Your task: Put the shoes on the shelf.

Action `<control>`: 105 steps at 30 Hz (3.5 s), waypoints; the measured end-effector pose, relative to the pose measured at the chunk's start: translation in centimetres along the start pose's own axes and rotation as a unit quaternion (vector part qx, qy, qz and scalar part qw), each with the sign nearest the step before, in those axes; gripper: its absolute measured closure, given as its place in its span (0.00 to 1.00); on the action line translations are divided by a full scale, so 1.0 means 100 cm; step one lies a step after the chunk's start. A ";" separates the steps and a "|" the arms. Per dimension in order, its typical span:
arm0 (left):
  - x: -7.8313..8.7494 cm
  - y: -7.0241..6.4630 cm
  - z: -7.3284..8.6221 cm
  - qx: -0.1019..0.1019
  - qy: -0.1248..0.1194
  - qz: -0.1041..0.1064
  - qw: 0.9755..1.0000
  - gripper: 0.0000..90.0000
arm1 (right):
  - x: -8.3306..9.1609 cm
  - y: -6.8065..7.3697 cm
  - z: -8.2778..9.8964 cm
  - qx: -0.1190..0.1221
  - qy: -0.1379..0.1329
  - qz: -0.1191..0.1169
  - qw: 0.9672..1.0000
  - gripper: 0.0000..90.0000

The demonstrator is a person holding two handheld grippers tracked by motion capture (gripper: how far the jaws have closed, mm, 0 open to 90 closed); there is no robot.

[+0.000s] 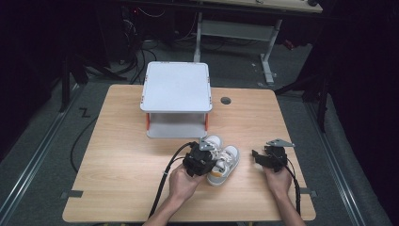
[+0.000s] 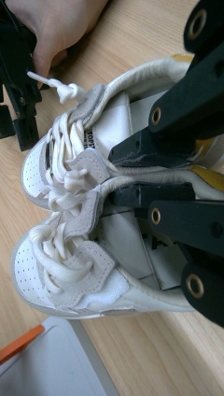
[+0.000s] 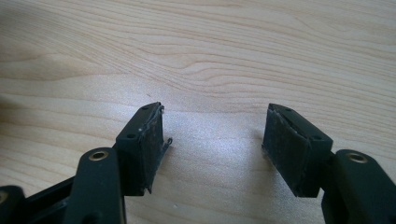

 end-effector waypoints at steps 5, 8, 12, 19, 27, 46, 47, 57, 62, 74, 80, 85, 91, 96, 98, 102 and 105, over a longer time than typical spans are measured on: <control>0.007 0.005 0.001 0.002 -0.007 -0.007 1.000 0.89 | 0.000 0.000 0.000 0.000 0.000 0.000 1.000 0.42; 0.012 0.009 0.002 0.003 -0.009 -0.011 1.000 0.89 | 0.000 0.000 0.000 0.000 0.000 0.000 1.000 0.42; 0.016 0.013 0.003 0.006 -0.010 -0.013 1.000 0.89 | 0.000 0.000 0.000 0.000 0.000 0.000 1.000 0.42; 0.027 0.027 0.004 0.018 -0.016 -0.025 0.999 0.89 | 0.000 0.000 0.000 0.000 0.000 0.000 1.000 0.42; 0.044 0.052 0.004 0.047 -0.035 -0.045 0.997 0.89 | 0.000 0.000 0.000 0.000 0.000 0.000 1.000 0.42; 0.057 0.097 0.004 0.096 -0.044 -0.100 0.989 0.89 | 0.000 0.000 0.000 0.000 0.000 -0.001 1.000 0.42; 0.057 0.099 0.004 0.098 -0.045 -0.102 0.989 0.89 | 0.000 0.000 0.000 0.000 0.000 -0.001 1.000 0.42; 0.052 0.121 0.004 0.130 -0.056 -0.129 0.982 0.89 | 0.000 0.000 0.000 0.000 0.001 -0.001 1.000 0.41; 0.044 0.133 -0.001 0.137 -0.052 -0.148 0.978 0.89 | 0.000 0.000 0.000 0.000 0.001 -0.001 1.000 0.41; 0.021 0.145 -0.007 0.162 -0.061 -0.173 0.970 0.88 | 0.000 0.000 0.000 0.000 0.001 -0.001 1.000 0.41; 0.010 0.147 -0.006 0.160 -0.056 -0.189 0.967 0.88 | 0.000 0.000 0.000 0.001 0.001 -0.003 1.000 0.40; 0.003 0.151 -0.006 0.164 -0.054 -0.189 0.967 0.88 | 0.000 0.000 0.000 0.002 0.000 -0.007 1.000 0.47; -0.001 0.153 -0.004 0.151 -0.048 -0.198 0.967 0.85 | 0.014 0.015 -0.015 0.008 -0.030 -0.068 0.997 0.74; -0.001 0.153 -0.003 0.144 -0.047 -0.197 0.968 0.80 | 0.023 0.037 -0.043 0.039 -0.052 -0.118 0.991 0.75; -0.002 0.153 -0.003 0.144 -0.047 -0.197 0.969 0.78 | 0.027 0.049 -0.060 0.057 -0.065 -0.132 0.987 0.74; -0.003 0.152 -0.003 0.135 -0.046 -0.200 0.969 0.74 | 0.041 0.073 -0.101 0.069 -0.098 -0.176 0.977 0.74; -0.004 0.152 -0.003 0.134 -0.047 -0.199 0.970 0.74 | 0.048 0.077 -0.115 0.067 -0.103 -0.191 0.974 0.76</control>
Point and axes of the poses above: each handheld gripper's, and its own axes: x roughly backward along the jaws, z roughly out of its underside, y roughly to its left, the point moved 3 cm from there along -x, roughly forward along the jaws, and after that the axes turned 2 degrees about y, right-handed, at the moved point
